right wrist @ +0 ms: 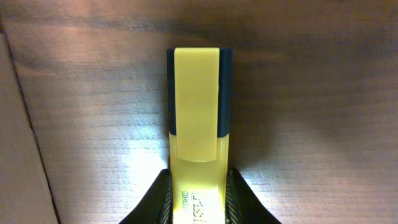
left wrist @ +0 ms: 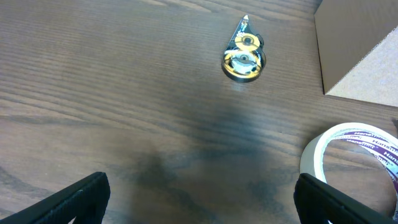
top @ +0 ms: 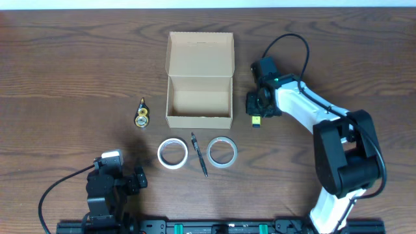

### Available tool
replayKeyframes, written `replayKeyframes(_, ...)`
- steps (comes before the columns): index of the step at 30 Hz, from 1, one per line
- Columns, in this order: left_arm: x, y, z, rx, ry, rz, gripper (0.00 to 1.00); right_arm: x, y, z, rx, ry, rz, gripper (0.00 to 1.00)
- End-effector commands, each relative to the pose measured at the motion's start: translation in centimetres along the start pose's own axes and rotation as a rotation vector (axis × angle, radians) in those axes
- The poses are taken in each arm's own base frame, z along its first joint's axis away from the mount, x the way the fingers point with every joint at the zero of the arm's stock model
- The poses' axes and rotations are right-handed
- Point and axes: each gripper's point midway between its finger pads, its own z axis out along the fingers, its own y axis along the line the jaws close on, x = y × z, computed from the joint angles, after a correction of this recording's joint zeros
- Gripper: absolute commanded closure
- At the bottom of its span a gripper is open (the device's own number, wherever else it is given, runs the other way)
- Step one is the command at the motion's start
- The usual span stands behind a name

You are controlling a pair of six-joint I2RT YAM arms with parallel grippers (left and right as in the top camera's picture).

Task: Pack container
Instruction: 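Lift the highlighter with the right gripper and lower it into the box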

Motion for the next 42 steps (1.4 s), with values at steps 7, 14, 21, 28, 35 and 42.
replayKeyframes(7,0.7,0.1,0.3,-0.003,0.018,0.014,0.04,-2.2,-0.4,-5.9,0.090,-0.036,-0.042,0.92)
replayKeyframes(14,0.7,0.1,0.3,-0.003,0.018,0.014,0.05,-2.3,1.9,-10.3,0.031,-0.092,-0.170,0.94)
replayKeyframes(21,0.7,0.1,0.3,-0.003,0.018,0.014,0.05,-3.7,8.3,-15.2,-0.060,-0.257,-0.465,0.97)
replayKeyframes(28,0.7,0.1,0.3,-0.003,0.018,0.014,0.04,-5.1,14.1,-17.2,-0.153,-0.427,-0.743,0.94)
replayKeyframes(35,0.7,0.1,0.3,-0.003,0.018,0.014,0.05,-4.2,16.7,-14.2,-0.268,-0.370,-0.862,0.96)
replayKeyframes(42,0.7,0.1,0.3,-0.003,0.018,0.014,0.05,-2.6,16.5,-11.2,-0.278,-0.263,-0.909,0.95)
